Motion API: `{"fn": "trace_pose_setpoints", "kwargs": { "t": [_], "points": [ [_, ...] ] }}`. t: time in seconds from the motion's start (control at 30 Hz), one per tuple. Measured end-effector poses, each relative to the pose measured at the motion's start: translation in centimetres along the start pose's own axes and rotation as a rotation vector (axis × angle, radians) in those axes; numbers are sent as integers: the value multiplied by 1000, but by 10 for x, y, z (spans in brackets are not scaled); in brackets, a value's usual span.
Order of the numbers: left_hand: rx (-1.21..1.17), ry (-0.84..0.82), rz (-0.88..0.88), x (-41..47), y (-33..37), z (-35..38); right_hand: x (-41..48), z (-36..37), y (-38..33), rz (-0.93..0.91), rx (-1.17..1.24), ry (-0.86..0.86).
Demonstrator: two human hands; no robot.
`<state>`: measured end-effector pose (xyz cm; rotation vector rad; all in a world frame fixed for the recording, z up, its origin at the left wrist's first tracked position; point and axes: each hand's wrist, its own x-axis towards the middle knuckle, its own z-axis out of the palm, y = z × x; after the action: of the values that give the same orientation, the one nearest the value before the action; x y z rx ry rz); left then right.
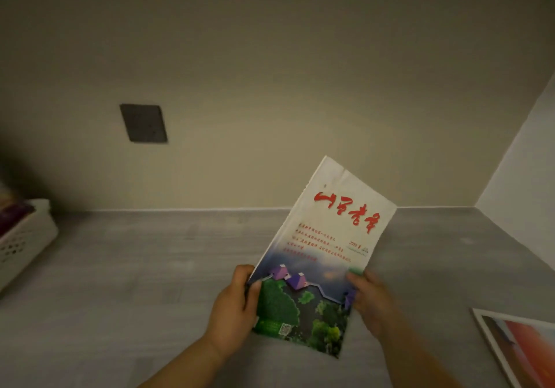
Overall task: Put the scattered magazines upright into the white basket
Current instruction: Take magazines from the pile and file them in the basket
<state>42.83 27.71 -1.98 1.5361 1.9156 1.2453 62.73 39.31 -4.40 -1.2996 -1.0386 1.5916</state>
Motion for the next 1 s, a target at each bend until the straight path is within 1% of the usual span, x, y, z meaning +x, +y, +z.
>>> {"fn": "trace_pose_setpoints", "kwargs": {
  "t": [0.1,0.23,0.33,0.47,0.6,0.73,0.8,0.9,1.0],
  "points": [
    [-13,114,-12,-10,-18,-54,-14,57,-8,-27,68,-75],
    [17,233,-15,-18,-52,-129,-37,147,-12,-60,66,-146],
    [13,351,-94,-18,-78,-190,-56,223,-13,-82,26,-183],
    [-8,475,-200,-18,-111,-278,-79,325,-9,-203,-48,-230],
    [15,613,-121,-31,-139,-350,-102,404,-8,-258,-37,-264],
    [65,707,15,-38,-146,-402,-116,456,-13,-303,-49,-236],
    [66,753,49,-37,-146,-421,-118,481,-24,-336,-53,-245],
    [51,816,55,-34,-152,-445,-117,522,-42,-407,-70,-260],
    [95,828,4,-30,-163,-463,-112,557,-57,-450,-97,-261]
  ]
}}
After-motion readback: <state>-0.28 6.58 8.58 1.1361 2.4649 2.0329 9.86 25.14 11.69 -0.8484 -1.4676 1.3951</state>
